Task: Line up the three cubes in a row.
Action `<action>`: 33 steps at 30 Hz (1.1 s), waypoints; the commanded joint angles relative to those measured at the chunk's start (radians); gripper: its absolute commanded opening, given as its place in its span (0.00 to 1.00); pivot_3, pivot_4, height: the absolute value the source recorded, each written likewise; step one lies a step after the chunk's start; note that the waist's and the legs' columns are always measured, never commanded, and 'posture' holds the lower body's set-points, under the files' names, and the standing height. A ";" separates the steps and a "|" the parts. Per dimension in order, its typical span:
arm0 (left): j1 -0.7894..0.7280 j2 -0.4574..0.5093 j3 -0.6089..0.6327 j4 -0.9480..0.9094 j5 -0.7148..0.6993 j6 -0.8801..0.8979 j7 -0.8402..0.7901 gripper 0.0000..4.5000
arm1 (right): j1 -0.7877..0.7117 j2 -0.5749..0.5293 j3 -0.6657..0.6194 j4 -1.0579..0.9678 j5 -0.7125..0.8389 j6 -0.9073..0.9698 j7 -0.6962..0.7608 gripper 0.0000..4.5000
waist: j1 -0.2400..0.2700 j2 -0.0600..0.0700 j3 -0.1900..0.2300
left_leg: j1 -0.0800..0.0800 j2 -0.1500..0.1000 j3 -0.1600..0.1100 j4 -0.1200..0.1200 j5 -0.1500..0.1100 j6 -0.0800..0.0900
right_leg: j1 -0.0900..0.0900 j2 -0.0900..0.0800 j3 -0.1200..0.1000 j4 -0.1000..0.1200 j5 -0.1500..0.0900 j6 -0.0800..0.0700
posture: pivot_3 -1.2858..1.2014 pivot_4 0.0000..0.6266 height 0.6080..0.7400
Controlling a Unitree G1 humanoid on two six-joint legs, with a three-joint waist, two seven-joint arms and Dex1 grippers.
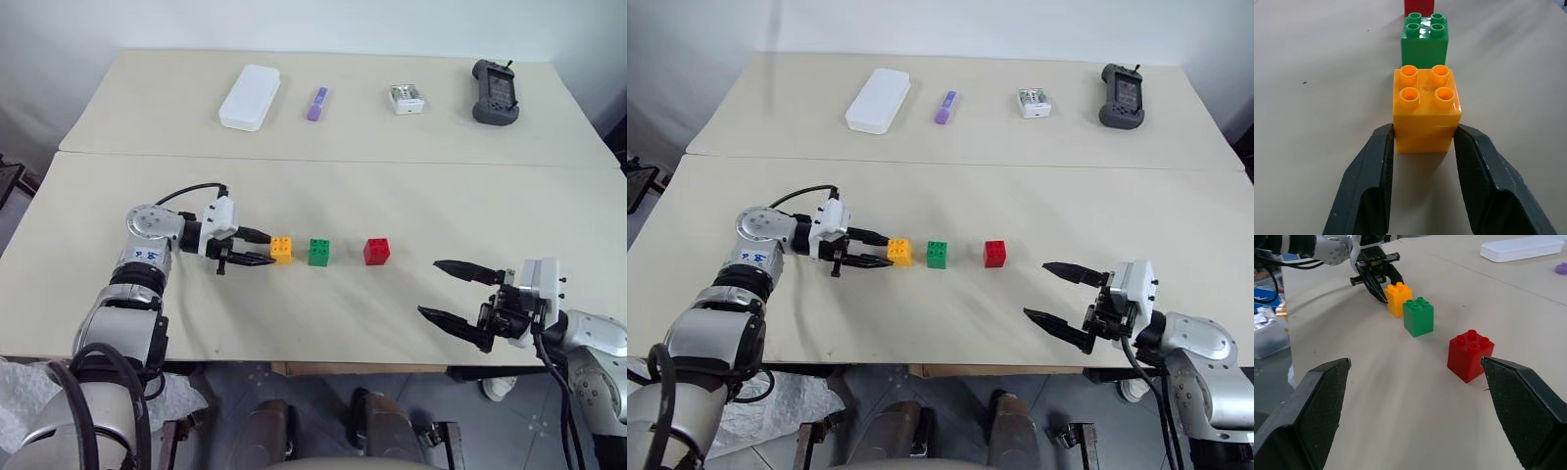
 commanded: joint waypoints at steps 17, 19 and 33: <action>-0.026 0.061 0.053 0.006 0.001 0.105 -0.089 0.81 | -0.008 0.004 0.007 -0.024 0.009 -0.016 0.015 1.00 | 0.002 0.000 0.000 | -0.001 -0.001 0.000 0.000 0.000 0.001 | 0.000 0.000 0.000 0.000 0.000 0.000 | 0.52 0.24 1.00; -0.015 0.082 0.072 -0.011 -0.017 0.105 -0.092 0.92 | -0.019 0.006 0.010 -0.013 0.004 -0.022 0.016 1.00 | 0.001 0.000 0.000 | -0.001 -0.001 0.000 0.000 0.000 0.001 | 0.000 0.000 0.000 0.000 0.000 0.000 | 0.52 0.24 1.00; 0.629 0.306 0.342 -0.844 -0.415 0.607 0.024 0.99 | -0.269 -0.033 0.065 0.255 -0.020 -0.106 0.214 1.00 | -0.012 0.000 0.000 | -0.002 0.001 -0.004 0.002 -0.001 0.001 | -0.008 -0.001 0.006 0.005 0.000 0.000 | 0.52 0.24 1.00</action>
